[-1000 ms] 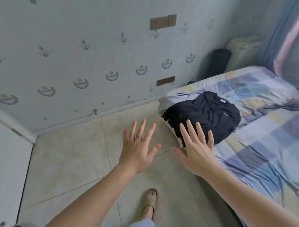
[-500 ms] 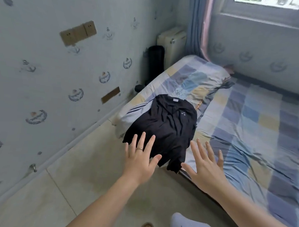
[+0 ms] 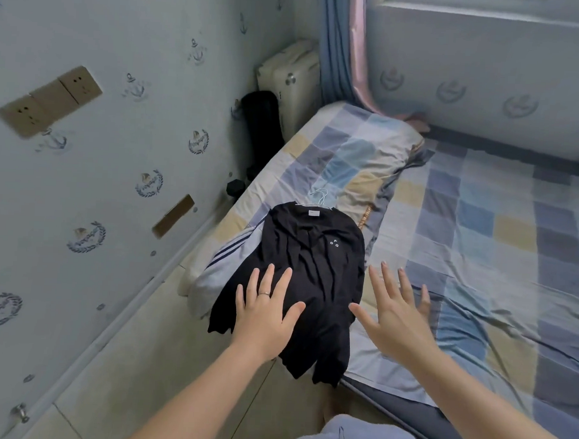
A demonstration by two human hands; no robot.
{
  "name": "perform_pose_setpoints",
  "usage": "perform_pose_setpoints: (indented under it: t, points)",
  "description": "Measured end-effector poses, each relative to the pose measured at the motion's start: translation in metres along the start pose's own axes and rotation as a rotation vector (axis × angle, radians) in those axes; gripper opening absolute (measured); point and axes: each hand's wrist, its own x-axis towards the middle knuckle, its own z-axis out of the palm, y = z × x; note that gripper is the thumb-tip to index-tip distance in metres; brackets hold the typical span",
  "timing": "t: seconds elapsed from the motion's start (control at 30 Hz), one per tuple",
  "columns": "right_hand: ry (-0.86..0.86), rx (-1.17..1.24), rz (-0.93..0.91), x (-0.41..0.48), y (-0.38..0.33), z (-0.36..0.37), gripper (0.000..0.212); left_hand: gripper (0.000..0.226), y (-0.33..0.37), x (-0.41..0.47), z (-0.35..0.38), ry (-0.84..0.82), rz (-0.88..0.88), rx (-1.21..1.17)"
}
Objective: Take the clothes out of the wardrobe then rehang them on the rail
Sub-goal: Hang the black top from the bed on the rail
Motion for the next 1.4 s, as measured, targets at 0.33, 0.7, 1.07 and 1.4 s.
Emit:
perform_pose_setpoints:
  t: [0.33, 0.7, 1.07, 1.4]
  points:
    - [-0.124, 0.045, 0.057, 0.113, 0.027, -0.001, 0.081, 0.066, 0.013, 0.119, 0.018, -0.142, -0.059, -0.014]
    - [-0.289, 0.043, 0.243, 0.226, 0.014, 0.063, 0.083, 0.067, -0.056, 0.27, 0.063, -0.382, -0.039, -0.01]
    - [-0.368, 0.084, 0.375, 0.419, 0.016, 0.228, 0.08, 0.068, -0.15, 0.483, 0.218, -0.405, 0.071, 0.057]
    - [-0.216, 0.06, 0.373, 0.583, 0.054, 0.309, 0.081, 0.054, -0.177, 0.64, 0.257, -0.137, 0.045, 0.127]
